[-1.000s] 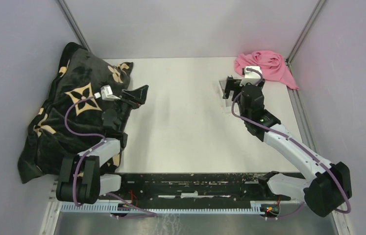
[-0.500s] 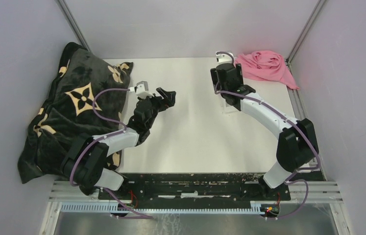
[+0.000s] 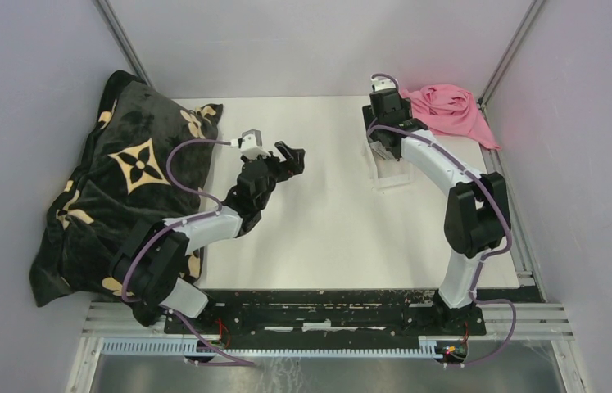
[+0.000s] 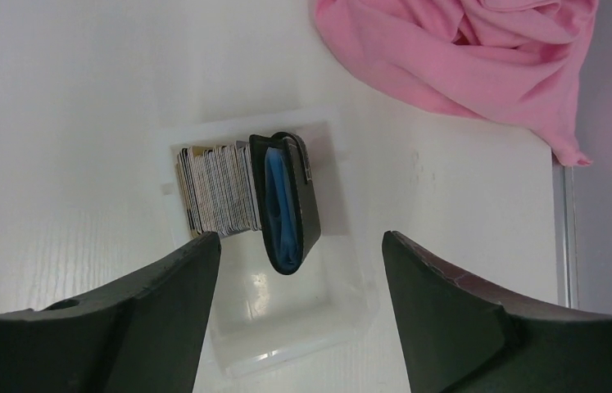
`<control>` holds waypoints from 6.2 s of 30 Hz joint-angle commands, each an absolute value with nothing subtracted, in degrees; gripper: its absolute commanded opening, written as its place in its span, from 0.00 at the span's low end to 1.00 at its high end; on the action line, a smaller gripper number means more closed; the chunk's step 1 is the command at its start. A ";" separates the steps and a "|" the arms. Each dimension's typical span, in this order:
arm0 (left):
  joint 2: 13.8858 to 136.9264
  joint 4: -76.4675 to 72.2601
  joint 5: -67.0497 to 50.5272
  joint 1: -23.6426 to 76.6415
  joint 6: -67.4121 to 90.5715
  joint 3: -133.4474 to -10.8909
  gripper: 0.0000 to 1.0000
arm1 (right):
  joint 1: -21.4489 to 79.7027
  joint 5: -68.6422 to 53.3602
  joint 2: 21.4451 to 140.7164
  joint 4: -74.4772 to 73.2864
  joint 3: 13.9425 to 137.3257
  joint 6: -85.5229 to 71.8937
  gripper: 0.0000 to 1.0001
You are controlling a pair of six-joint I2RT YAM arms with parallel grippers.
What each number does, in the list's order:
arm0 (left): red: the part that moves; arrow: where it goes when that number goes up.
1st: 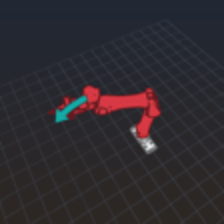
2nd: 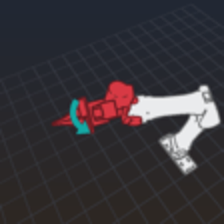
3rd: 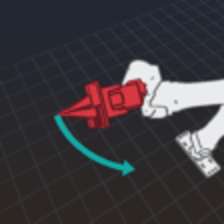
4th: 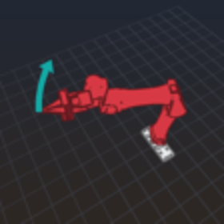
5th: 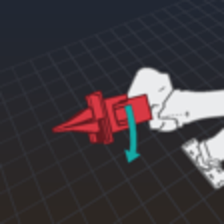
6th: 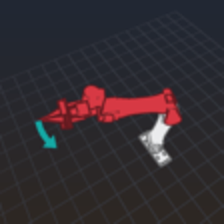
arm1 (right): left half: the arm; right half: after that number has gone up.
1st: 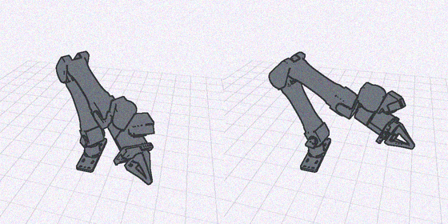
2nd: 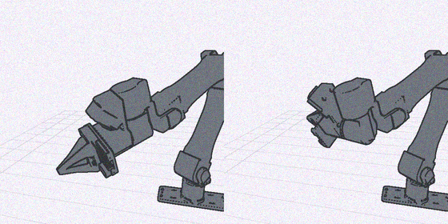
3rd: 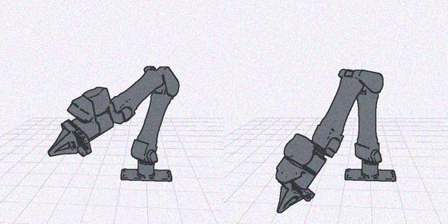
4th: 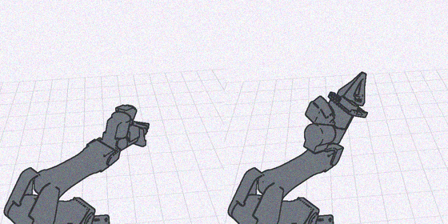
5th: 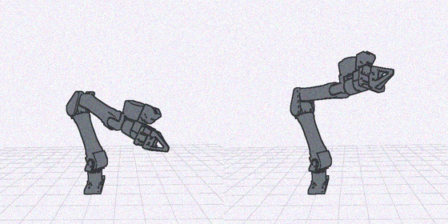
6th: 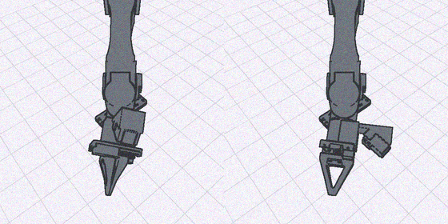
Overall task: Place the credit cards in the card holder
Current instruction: Pick up the card holder from the storage box, then open the card holder.
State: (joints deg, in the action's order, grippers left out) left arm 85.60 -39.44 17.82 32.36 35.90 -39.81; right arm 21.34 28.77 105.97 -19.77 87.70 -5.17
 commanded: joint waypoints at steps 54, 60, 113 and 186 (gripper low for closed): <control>84.47 -34.88 15.62 35.22 36.29 -44.91 0.94 | 16.38 24.37 103.26 -29.13 97.98 -7.86 0.01; 76.48 -34.70 13.77 36.39 37.64 -39.62 0.94 | 17.02 18.12 91.45 -27.21 89.87 -16.85 0.01; 79.44 -66.30 6.62 49.11 48.91 -32.18 0.80 | 32.90 3.11 56.34 53.44 19.09 -90.03 0.01; 71.09 -8.35 -0.61 48.82 37.00 -48.69 0.03 | 56.52 28.51 64.52 -17.35 54.70 -21.18 0.57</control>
